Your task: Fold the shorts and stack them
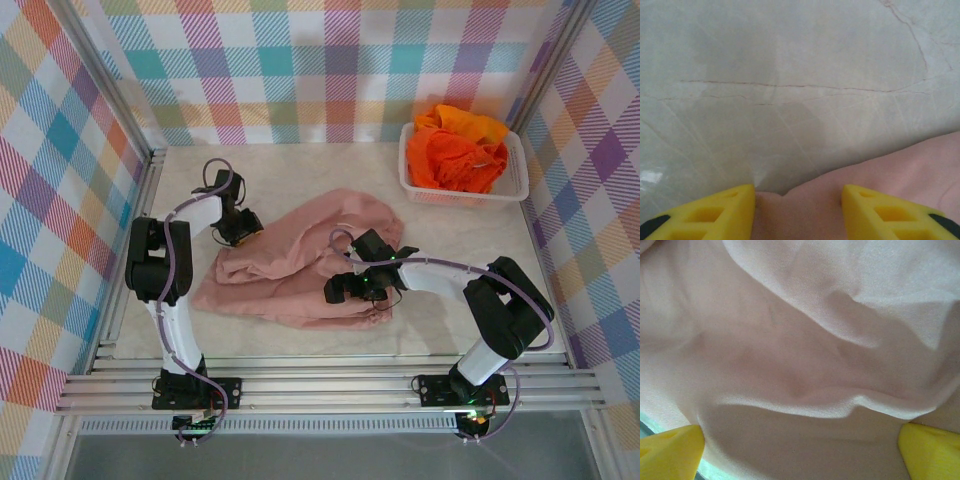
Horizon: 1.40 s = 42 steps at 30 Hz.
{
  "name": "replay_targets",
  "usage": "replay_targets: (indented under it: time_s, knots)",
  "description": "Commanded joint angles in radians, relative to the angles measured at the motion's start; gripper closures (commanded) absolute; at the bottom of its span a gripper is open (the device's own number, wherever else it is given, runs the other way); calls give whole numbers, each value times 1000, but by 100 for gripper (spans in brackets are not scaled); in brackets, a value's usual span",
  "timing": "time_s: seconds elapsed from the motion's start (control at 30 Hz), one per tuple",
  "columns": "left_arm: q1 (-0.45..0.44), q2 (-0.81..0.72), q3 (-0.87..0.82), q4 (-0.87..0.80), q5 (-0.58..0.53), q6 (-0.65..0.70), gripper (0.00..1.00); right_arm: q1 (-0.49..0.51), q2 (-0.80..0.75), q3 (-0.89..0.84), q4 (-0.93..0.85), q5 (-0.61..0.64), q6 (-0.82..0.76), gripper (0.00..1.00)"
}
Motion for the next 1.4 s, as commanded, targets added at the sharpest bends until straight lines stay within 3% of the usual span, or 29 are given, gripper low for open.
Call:
replay_targets:
  time_s: [0.0,0.27,0.67,1.0,1.1,1.2,1.37]
  knots:
    - [-16,7,-11,21,33,-14,58,-2,4,-29,-11,4,0,0]
    - [-16,2,5,31,54,-30,99,-2,14,-37,-9,14,-7,0]
    - [38,6,251,-62,-44,-10,100,-6,1,-43,-27,21,-16,1]
    - [106,245,660,-110,-66,13,100,-7,-8,-46,-57,9,-40,1]
    - [118,313,768,-76,5,12,83,-8,-19,-39,-64,3,-43,1]
    - [118,323,861,-67,47,22,52,-7,-38,-16,-82,-12,-46,1]
    - [118,138,777,-65,31,53,19,-7,-79,54,-99,-35,-55,1]
